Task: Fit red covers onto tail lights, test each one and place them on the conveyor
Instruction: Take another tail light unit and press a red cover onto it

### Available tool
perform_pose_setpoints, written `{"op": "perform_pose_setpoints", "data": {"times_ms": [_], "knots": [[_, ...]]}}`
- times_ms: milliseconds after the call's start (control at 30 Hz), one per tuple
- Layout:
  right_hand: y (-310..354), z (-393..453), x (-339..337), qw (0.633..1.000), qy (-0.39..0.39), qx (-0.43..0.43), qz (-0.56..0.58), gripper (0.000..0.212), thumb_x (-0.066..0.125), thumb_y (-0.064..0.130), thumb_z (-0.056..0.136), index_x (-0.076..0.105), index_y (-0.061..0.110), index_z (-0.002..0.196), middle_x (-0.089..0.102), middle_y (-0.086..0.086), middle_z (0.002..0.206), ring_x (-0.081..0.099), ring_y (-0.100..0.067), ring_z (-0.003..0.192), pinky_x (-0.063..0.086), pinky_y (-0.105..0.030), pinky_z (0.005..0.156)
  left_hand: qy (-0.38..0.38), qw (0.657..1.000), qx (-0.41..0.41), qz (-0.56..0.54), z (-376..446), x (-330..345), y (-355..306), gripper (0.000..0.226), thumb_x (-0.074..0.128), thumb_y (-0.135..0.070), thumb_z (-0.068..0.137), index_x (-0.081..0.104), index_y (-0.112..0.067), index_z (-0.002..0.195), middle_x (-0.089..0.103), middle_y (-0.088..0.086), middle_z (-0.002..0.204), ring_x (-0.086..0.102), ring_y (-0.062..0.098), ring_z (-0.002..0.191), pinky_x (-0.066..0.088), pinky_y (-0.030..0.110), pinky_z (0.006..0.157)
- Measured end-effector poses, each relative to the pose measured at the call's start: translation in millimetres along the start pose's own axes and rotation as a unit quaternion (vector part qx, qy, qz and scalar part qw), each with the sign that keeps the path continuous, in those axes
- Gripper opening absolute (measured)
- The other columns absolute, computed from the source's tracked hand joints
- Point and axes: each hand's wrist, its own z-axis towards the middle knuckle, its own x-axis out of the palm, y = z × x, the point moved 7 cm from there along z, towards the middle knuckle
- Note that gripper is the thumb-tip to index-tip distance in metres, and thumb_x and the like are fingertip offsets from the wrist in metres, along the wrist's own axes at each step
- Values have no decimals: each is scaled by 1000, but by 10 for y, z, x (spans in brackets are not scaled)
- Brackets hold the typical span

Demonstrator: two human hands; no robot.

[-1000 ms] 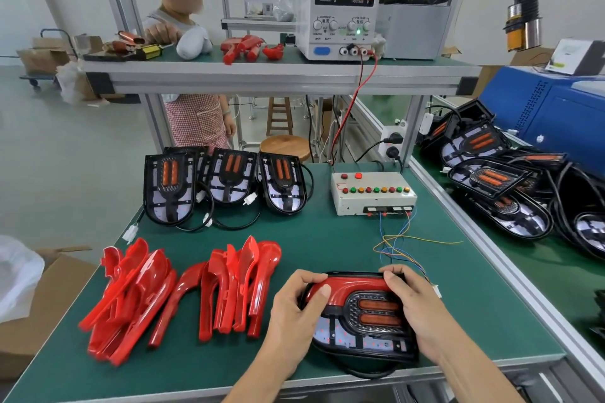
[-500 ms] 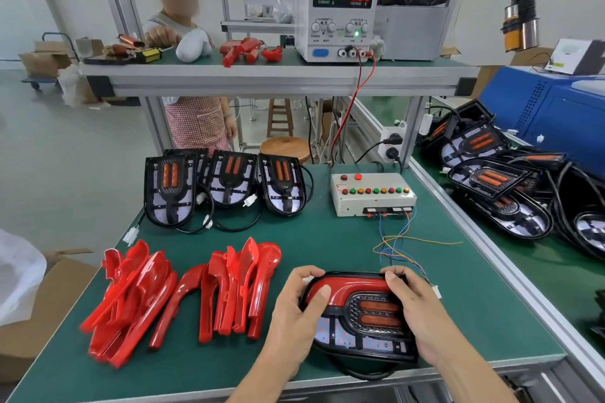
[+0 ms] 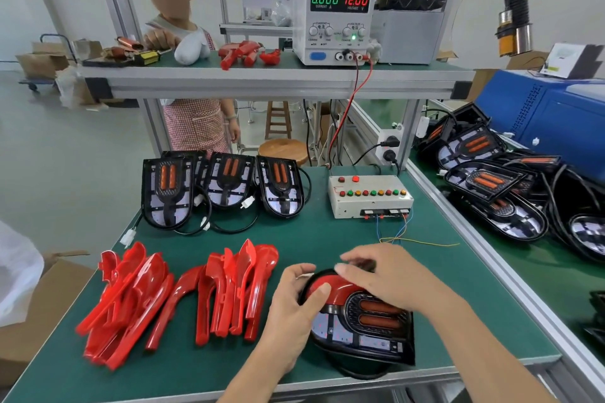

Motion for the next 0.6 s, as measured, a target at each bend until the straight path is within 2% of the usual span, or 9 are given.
{"op": "perform_pose_setpoints", "data": {"times_ms": [67, 100, 167, 233, 333, 400, 500, 600], "knots": [[125, 147, 97, 995, 77, 4, -62, 71, 40, 90, 76, 72, 29, 91, 67, 17, 75, 61, -1, 70, 51, -30, 72, 11, 999, 17, 27, 14, 36, -60, 40, 73, -27, 87, 53, -20, 122, 76, -4, 105, 72, 10, 98, 54, 21, 86], [161, 205, 127, 992, 102, 8, -73, 77, 39, 91, 76, 68, 20, 84, 59, 12, 64, 53, -7, 60, 45, -33, 64, 14, 999, 23, 37, 16, 48, -84, 42, 74, -29, 86, 53, -20, 122, 77, -4, 104, 71, 9, 96, 55, 22, 86], [201, 274, 164, 990, 129, 3, -54, 81, 41, 90, 77, 62, 12, 80, 47, 6, 60, 43, -11, 56, 36, -34, 60, 13, 999, 28, 44, 13, 48, -111, 53, 79, -40, 80, 52, -23, 122, 78, 2, 100, 72, 13, 93, 57, 26, 86], [205, 278, 175, 991, 132, -4, -2, 78, 44, 87, 80, 62, 11, 80, 45, 5, 62, 41, -10, 56, 35, -34, 61, -19, 999, 16, 32, 8, 0, -118, 60, 83, -50, 71, 56, -28, 119, 78, 2, 99, 74, 17, 95, 57, 26, 83], [140, 260, 169, 992, 84, 22, 92, 71, 49, 81, 83, 66, 12, 80, 52, 6, 63, 46, -9, 56, 40, -34, 64, -80, 997, -19, 5, 28, -62, -92, 56, 85, -62, 68, 68, -27, 110, 78, -1, 100, 74, 18, 97, 57, 26, 81], [67, 234, 198, 986, 52, 53, 151, 68, 53, 79, 82, 66, 14, 74, 59, 4, 61, 50, -10, 55, 44, -34, 65, -63, 997, -50, -7, 47, 13, -65, 46, 78, -65, 73, 75, -29, 101, 79, -1, 100, 75, 19, 97, 58, 34, 86], [-27, 196, 307, 952, 29, 102, 286, 62, 61, 71, 85, 71, 10, 78, 75, -8, 73, 65, -15, 62, 56, -44, 77, -58, 995, -63, -45, 74, 77, -106, 33, 78, -57, 78, 77, -31, 98, 79, 6, 103, 75, 26, 101, 58, 45, 93], [-79, 187, 363, 946, 2, 115, 304, 59, 60, 68, 88, 73, 10, 86, 78, -6, 80, 72, -17, 70, 56, -46, 87, -59, 987, -101, -110, 156, 87, -130, 27, 80, -34, 85, 75, -15, 102, 77, 18, 104, 74, 38, 99, 59, 51, 91]]}}
